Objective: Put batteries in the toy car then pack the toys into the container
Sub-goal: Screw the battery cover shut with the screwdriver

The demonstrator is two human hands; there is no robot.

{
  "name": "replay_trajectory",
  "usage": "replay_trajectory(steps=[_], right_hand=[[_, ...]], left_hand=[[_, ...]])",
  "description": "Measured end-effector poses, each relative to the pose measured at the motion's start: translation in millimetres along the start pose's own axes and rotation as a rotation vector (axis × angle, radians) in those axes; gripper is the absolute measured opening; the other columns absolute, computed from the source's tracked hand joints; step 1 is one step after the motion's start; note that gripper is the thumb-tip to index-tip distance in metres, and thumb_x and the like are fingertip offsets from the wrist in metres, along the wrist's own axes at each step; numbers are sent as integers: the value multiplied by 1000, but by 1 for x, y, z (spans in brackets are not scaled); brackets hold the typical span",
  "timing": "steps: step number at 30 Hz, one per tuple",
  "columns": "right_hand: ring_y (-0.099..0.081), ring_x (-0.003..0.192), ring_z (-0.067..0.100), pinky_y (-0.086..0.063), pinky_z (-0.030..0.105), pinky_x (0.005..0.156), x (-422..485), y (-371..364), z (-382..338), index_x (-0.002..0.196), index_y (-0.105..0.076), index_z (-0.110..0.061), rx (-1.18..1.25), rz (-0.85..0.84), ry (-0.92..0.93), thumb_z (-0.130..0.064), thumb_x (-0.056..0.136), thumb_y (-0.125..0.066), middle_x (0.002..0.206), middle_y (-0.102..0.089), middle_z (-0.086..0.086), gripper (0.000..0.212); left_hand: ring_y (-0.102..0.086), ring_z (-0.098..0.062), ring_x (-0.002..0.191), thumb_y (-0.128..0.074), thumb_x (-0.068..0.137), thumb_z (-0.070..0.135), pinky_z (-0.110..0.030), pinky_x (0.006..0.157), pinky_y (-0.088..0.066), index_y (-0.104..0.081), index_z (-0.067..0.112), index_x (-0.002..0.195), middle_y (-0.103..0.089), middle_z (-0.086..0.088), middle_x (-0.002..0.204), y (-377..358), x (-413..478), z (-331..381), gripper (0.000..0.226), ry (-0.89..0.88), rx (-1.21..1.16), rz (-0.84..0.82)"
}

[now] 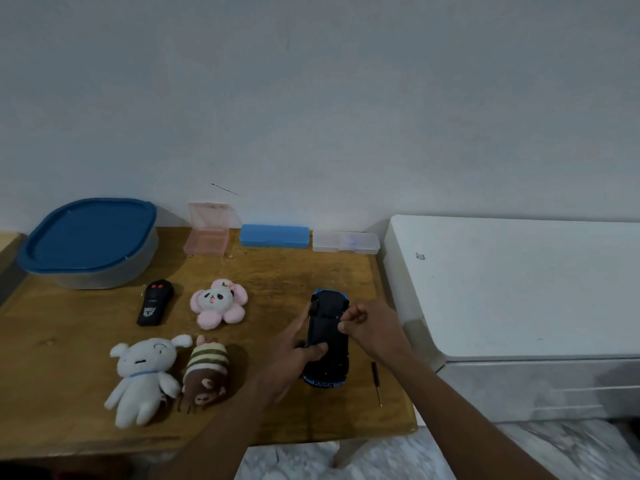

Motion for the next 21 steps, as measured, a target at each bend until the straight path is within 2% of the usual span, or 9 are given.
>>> replay_trajectory(steps=[3,5,8,12,15,21], right_hand=[[-60,78,5,-47,18,65,-3,3,12,81,-67,-21,-46,-3,7,-24,81,-72,79,-65,-8,6],[-61,77,6,-49,20,67,-6,5,17,80,-67,-22,-59,-9,8,-24,80,-73,78,-65,-8,7],[-62,76,7,-52,22,68,-10,9,22,78,-66,-22,-52,-11,15,-23,80,-74,78,-66,-7,8],[-60,71,4,-47,15,60,-15,11,26,81,-64,-22,-31,-11,44,-21,80,-74,76,-64,-8,9],[-60,70,4,-42,12,57,-16,13,24,91,-63,-24,-13,14,86,-20,82,-72,76,-63,-7,14],[-57,76,6,-43,12,62,-18,10,18,97,-62,-28,-31,63,195,-19,84,-69,80,-57,-11,17]], left_hand=[[-56,-25,123,-69,85,7,-51,107,-43,-35,55,141,-62,2,133,-15,-4,-5,80,10,-13,20],[-58,-23,121,-66,88,4,-50,106,-44,-30,49,146,-64,3,130,-24,-8,-8,81,0,-22,16],[-61,-21,118,-63,90,2,-48,105,-46,-28,48,147,-66,5,127,-34,-15,-9,81,-6,-33,28],[-67,-15,108,-61,91,0,-39,98,-52,-29,50,145,-69,8,117,-41,-20,-5,80,-12,-33,51],[-64,-19,113,-62,91,2,-46,103,-48,-29,47,148,-70,5,120,-41,-19,-4,80,-15,-19,71],[-65,-21,113,-63,90,2,-49,102,-49,-27,46,149,-70,4,121,-37,-18,2,82,-35,8,94]])
Point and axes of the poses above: each hand's wrist, its own x-axis towards the middle knuckle, its own y-axis out of the back of the hand, z = x × y, the point moved 5 cm from there along x, towards the middle knuckle
